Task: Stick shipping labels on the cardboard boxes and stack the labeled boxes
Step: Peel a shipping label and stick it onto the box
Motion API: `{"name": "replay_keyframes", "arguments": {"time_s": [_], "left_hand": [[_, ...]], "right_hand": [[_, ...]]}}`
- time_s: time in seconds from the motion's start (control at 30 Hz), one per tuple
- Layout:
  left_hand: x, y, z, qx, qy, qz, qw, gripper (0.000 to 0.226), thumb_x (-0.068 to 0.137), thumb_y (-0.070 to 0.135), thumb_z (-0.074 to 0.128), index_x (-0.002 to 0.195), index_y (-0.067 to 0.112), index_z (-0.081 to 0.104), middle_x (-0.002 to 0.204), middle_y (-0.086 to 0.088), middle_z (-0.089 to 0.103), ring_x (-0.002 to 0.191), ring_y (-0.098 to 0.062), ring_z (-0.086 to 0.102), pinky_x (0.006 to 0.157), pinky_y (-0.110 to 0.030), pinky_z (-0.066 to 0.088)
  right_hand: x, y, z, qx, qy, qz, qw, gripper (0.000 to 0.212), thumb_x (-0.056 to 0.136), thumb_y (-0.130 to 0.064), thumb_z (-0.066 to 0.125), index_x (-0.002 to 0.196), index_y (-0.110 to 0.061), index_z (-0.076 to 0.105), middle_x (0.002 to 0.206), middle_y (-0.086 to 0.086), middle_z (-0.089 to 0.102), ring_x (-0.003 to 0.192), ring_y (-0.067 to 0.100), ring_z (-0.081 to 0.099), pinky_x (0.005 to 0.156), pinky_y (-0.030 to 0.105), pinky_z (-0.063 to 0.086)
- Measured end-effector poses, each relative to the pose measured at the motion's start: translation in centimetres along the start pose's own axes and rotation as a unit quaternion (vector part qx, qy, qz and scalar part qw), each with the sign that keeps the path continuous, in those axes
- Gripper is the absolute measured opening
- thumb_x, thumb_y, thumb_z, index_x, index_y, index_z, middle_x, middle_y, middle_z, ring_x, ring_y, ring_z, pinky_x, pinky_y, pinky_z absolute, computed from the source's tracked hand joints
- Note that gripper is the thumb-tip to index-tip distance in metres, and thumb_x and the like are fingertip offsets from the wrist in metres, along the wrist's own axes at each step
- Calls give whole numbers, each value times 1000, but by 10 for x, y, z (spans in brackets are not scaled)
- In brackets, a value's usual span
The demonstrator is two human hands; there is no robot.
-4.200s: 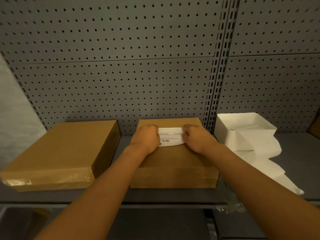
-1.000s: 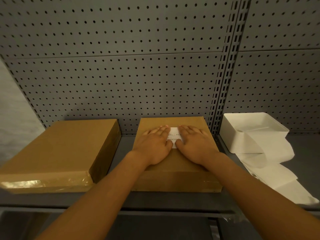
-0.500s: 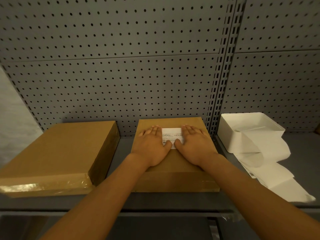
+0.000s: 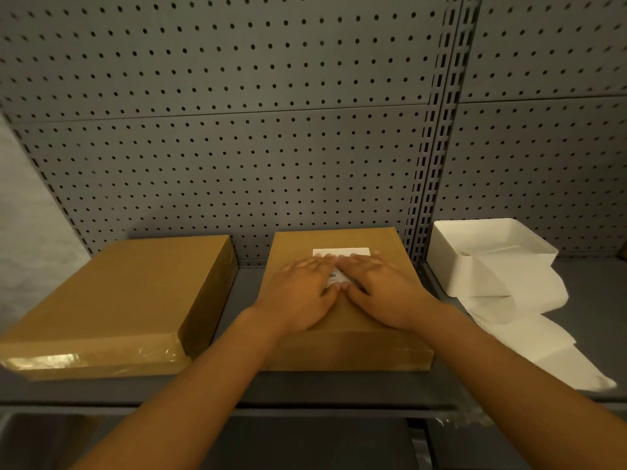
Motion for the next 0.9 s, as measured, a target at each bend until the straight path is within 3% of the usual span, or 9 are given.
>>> {"name": "replay_keyframes", "arguments": {"time_s": [0.17, 0.3, 0.37, 0.47, 0.53, 0.63, 0.7, 0.8, 0.9], "left_hand": [[-12, -28, -5, 44, 38, -81, 995, 62, 99, 52, 26, 151, 18, 23, 156, 0, 27, 144, -14, 22, 116, -32, 18], [-14, -7, 0, -28, 3, 9, 1000, 52, 101, 42, 30, 151, 25, 23, 157, 7, 23, 145, -6, 14, 118, -27, 13], [-15, -9, 0, 3, 11, 2, 1000, 50, 101, 44, 29, 148, 29, 29, 156, 8, 27, 144, -6, 20, 117, -29, 19], [-17, -17, -12, 86, 49, -51, 994, 53, 99, 50, 28, 143, 22, 40, 148, 2, 42, 136, -15, 38, 109, -36, 36], [-17, -9, -10, 62, 33, -15, 997, 53, 99, 47, 30, 144, 19, 38, 150, 0, 39, 139, -15, 34, 114, -35, 30], [-24, 5, -2, 8, -3, 32, 999, 54, 100, 46, 33, 149, 24, 29, 156, 5, 28, 143, -7, 22, 116, -25, 16], [-29, 2, -8, 30, 24, 15, 999, 56, 98, 53, 32, 147, 27, 33, 154, 7, 31, 141, -6, 26, 113, -25, 21], [-33, 0, -17, 89, 66, -13, 994, 59, 96, 57, 30, 143, 24, 40, 150, 5, 38, 137, -11, 36, 109, -29, 31], [-33, 15, -7, 30, 53, 42, 997, 49, 100, 42, 33, 145, 23, 37, 152, 4, 36, 139, -8, 31, 112, -22, 23]], "right_hand": [[-11, 27, -9, -46, 31, 97, 994, 59, 98, -48, 31, 148, -16, 30, 154, 1, 33, 142, 17, 25, 120, 34, 14], [-13, 2, -5, -7, 8, 24, 1000, 55, 100, -41, 32, 150, -19, 24, 157, -1, 25, 145, 14, 17, 120, 31, 7], [-16, -6, 1, -9, -7, 6, 1000, 53, 101, -40, 31, 150, -20, 24, 157, -2, 24, 146, 13, 17, 119, 30, 7], [-20, 10, -7, -37, 30, 88, 995, 57, 100, -46, 30, 149, -16, 29, 154, 2, 33, 142, 19, 25, 118, 33, 16], [-21, 7, -9, -32, 49, 92, 994, 56, 99, -44, 33, 147, -14, 32, 152, 3, 36, 141, 19, 29, 117, 32, 18], [-24, -15, -3, 3, 43, 6, 999, 49, 100, -38, 37, 144, -19, 38, 150, 1, 40, 139, 15, 32, 116, 27, 17], [-30, -13, -4, -8, 49, 13, 999, 46, 100, -40, 37, 140, -19, 45, 145, 1, 47, 134, 16, 39, 113, 28, 25], [-37, 3, -16, -63, 96, 94, 989, 44, 98, -42, 36, 126, -15, 55, 128, 2, 59, 118, 18, 48, 98, 28, 38], [-38, -8, -11, -41, 89, 48, 994, 42, 100, -36, 36, 133, -15, 52, 138, 3, 53, 127, 17, 43, 106, 25, 30]]}}
Point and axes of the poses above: each hand's wrist, its own x-axis towards the middle knuckle, its own z-axis out of the palm, y = z × x, the point moved 7 cm from there along x, towards the middle knuckle
